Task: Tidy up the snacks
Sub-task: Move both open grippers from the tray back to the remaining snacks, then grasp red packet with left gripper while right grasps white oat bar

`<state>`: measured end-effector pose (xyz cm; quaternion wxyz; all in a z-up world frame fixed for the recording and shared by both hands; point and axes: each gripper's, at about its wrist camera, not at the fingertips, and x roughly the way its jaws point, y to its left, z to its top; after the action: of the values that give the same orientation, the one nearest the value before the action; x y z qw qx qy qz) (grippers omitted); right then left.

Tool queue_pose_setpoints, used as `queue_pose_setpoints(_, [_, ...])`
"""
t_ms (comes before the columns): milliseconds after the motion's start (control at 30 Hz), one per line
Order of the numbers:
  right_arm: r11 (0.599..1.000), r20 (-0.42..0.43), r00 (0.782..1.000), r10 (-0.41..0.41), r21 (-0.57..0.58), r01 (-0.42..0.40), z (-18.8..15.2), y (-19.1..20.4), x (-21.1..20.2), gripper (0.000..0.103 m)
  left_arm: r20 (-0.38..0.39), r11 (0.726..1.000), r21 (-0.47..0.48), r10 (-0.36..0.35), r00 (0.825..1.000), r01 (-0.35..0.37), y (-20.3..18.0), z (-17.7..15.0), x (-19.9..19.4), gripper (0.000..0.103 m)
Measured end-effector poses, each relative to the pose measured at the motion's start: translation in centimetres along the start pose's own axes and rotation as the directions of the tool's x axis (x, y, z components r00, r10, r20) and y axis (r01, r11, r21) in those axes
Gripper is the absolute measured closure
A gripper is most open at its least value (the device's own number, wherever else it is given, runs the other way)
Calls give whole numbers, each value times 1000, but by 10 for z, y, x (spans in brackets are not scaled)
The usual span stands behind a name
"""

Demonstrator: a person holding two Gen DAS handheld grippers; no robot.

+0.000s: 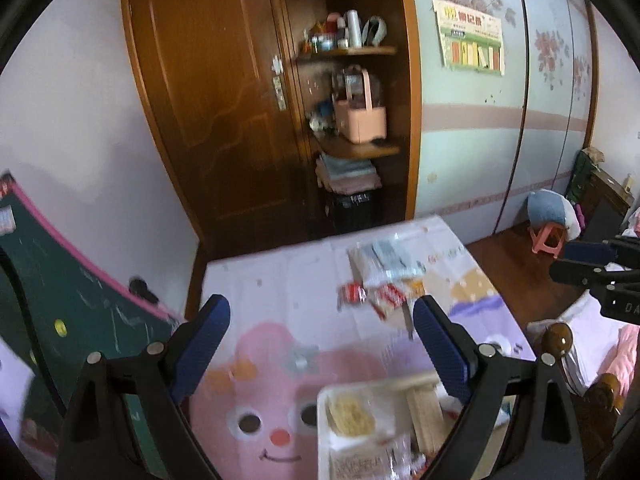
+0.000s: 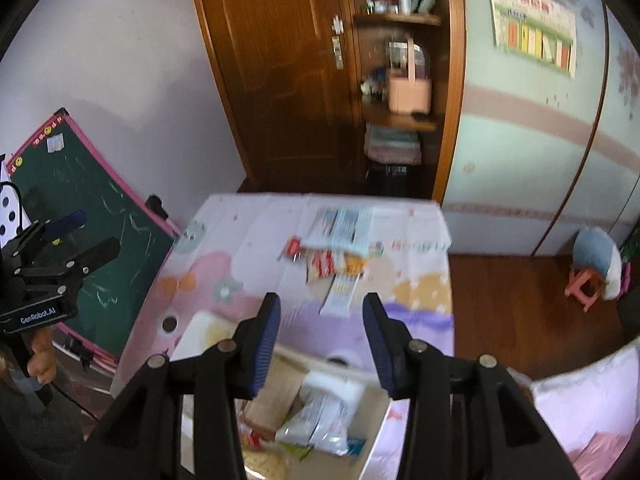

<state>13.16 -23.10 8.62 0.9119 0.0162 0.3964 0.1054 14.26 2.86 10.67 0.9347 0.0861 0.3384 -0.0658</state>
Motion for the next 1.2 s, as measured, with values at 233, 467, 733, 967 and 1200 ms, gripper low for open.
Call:
queue_pose_setpoints(233, [999, -13, 1000, 14, 47, -13, 64, -16, 30, 40, -39, 999, -37, -22, 999, 21, 8, 68, 35, 11])
queue_pose_setpoints(467, [999, -219, 976, -10, 44, 20, 81, -20, 147, 40, -229, 993, -115, -37, 973, 11, 10, 89, 163, 11])
queue_pose_setpoints(733, [994, -440, 898, -10, 96, 58, 31, -35, 280, 40, -477, 963, -268, -98, 873, -38, 2, 27, 319, 13])
queue_pose_setpoints(967, [990, -538, 842, 29, 129, 48, -12, -37, 337, 40, -567, 903, -417, -166, 807, -108, 2, -24, 400, 18])
queue_pose_setpoints(1200, [994, -570, 821, 33, 105, 34, -32, -28, 354, 40, -572, 868, -479, -193, 797, -133, -8, -37, 431, 19])
